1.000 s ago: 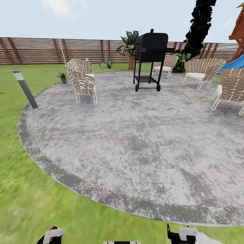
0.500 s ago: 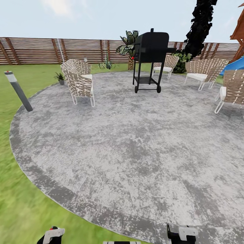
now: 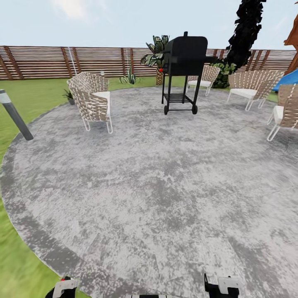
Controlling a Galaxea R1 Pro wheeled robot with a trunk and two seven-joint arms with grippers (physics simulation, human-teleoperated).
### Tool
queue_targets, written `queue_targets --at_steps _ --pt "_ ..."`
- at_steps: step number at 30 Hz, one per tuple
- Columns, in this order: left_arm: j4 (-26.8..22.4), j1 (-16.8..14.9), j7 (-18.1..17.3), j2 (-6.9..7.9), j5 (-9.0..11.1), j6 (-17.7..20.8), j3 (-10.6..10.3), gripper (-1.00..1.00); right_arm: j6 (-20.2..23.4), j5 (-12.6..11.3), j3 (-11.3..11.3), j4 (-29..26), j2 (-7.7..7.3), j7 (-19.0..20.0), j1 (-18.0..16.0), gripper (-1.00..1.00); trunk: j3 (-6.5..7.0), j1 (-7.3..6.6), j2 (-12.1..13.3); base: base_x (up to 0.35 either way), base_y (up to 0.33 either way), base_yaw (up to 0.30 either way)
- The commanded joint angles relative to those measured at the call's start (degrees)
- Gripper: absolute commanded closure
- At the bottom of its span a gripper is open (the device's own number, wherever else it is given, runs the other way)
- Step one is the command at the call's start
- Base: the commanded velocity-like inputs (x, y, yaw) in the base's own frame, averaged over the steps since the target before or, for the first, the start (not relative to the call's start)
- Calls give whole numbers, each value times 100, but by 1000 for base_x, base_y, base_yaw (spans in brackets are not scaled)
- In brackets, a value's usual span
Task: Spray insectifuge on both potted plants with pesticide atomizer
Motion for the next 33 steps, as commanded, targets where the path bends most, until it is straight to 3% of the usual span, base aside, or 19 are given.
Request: queue_targets --at_steps 1,20,33 --pt "4 -3 -32 1 -34 -16 52 100 -9 59 -30 5 1 -32 -3 -100 -5 2 -1 336 -75 0" --pt "4 -3 -94 0 -26 -24 52 100 -17 52 -28 -50 32 -25 -3 -100 -5 2 -1 337 -75 0" --pt "15 4 -101 -14 -26 -10 52 100 -18 85 -5 -286 -41 -6 -3 -100 -5 2 -1 336 -75 0"
